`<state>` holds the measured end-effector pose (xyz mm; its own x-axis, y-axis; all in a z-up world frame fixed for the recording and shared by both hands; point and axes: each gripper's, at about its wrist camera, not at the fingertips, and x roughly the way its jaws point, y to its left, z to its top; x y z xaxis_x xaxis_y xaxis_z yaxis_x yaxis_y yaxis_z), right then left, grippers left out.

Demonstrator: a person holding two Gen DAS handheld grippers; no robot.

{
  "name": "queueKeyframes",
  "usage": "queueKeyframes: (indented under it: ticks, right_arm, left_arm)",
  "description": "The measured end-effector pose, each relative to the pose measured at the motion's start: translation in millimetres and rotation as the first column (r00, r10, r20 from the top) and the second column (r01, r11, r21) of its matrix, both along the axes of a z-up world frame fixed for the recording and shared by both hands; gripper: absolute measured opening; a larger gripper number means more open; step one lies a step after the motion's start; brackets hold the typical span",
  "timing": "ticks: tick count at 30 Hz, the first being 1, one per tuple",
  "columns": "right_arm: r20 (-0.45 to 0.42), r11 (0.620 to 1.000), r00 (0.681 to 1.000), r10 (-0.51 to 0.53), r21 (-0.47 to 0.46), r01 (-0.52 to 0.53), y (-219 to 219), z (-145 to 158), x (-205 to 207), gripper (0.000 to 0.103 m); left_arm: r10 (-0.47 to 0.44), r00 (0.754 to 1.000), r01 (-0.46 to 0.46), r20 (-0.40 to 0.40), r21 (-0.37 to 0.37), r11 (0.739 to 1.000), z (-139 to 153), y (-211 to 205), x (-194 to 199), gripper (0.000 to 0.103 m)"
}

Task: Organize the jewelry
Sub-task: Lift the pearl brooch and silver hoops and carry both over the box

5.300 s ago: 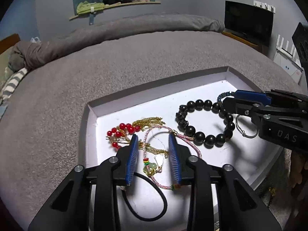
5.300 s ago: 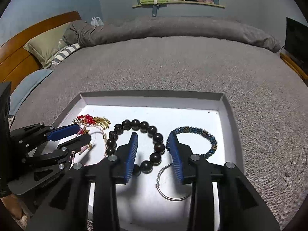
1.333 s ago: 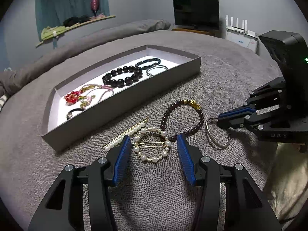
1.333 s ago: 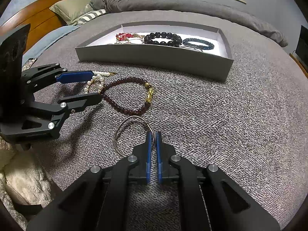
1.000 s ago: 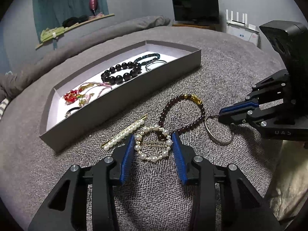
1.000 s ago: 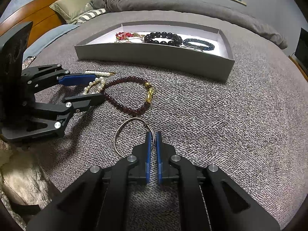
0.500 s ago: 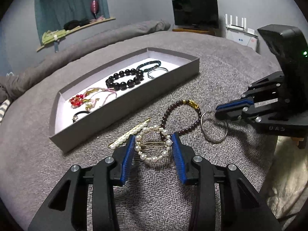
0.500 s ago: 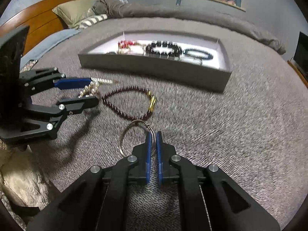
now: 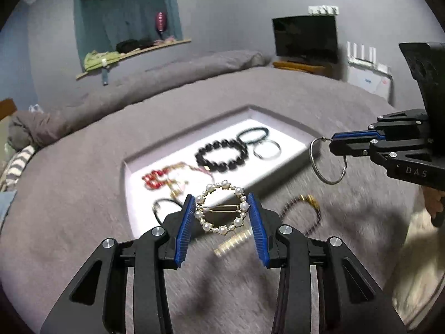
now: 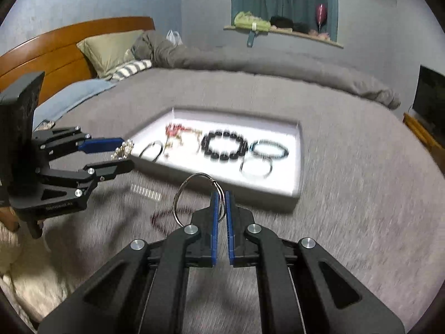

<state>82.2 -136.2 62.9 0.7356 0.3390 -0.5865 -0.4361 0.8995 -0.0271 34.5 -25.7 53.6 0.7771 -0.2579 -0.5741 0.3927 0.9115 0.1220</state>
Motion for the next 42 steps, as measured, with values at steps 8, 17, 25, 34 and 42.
queueKeyframes:
  ticks: [8,17,25,34,42]
  right_arm:
    - [0.041,0.999,0.999,-0.033,0.021,0.033,6.9,29.6,58.2,0.005]
    - [-0.122,1.000,0.993,0.001,-0.017,-0.003,12.2,-6.8,107.3,0.005]
    - [-0.239,0.998,0.971,0.026,-0.054,-0.041,21.9,-40.4,117.5,0.005]
    - [-0.284,0.995,0.957,0.055,-0.069,-0.077,26.4,-49.6,116.1,0.005]
    - [-0.295,0.995,0.954,0.052,-0.068,-0.075,22.9,-50.7,116.4,0.005]
  left_arm:
    - [0.024,0.999,-0.024,0.027,0.003,1.000,23.5,-5.7,45.7,0.041]
    - [-0.029,0.986,0.030,-0.166,0.002,1.000,-8.9,-24.0,89.8,0.041]
    - [-0.040,0.951,0.030,-0.308,-0.037,0.999,-35.3,-15.1,104.3,0.041]
    - [-0.060,0.926,0.038,-0.374,-0.067,0.997,-37.1,-14.1,113.8,0.041]
    - [-0.078,0.915,0.052,-0.397,-0.075,0.996,-39.8,-15.4,114.2,0.041]
